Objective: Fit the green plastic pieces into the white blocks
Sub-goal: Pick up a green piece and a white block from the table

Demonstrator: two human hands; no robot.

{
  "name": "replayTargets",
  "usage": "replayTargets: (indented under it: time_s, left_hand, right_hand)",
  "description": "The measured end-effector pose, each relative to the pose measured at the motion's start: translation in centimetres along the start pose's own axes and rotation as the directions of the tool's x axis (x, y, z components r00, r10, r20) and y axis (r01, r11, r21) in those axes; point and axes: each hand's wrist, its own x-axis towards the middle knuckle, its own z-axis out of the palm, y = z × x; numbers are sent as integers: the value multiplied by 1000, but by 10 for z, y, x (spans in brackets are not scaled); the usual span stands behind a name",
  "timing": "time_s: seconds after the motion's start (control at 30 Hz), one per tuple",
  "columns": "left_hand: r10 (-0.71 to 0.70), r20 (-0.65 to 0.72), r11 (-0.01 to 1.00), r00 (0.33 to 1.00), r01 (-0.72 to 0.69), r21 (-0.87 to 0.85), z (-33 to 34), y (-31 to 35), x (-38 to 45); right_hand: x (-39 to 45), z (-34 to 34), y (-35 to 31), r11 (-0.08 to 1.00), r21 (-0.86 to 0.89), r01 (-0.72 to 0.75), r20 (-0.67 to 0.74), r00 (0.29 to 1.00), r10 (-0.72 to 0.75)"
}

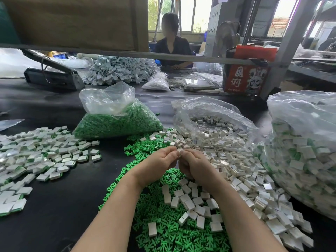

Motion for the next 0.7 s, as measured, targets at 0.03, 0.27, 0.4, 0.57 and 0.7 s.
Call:
replayTargets:
  time_s: [0.03, 0.27, 0.4, 0.57, 0.7]
  left_hand:
    - [-9, 11, 1000, 1000, 9, -2, 0, -1, 0]
    - [-59, 55, 998, 997, 58, 15, -3, -1, -2]
    - [-58, 63, 997, 996, 62, -50, -1, 4, -4]
    - [-63, 97, 998, 993, 62, 10, -5, 3, -6]
    - [-82, 121, 996, 989, 78, 39, -7, 3, -7]
  right_hand:
    - [-1, 0, 0, 1000, -18, 2, 10, 1000, -1]
    - [-2, 0, -2, 997, -74, -9, 28, 1000, 12]
    - [-4, -2, -2, 997, 66, -44, 65, 997, 40]
    - [-4, -3, -1, 999, 14, -40, 100, 994, 38]
    - [-4, -6, -1, 999, -29, -46, 130, 990, 49]
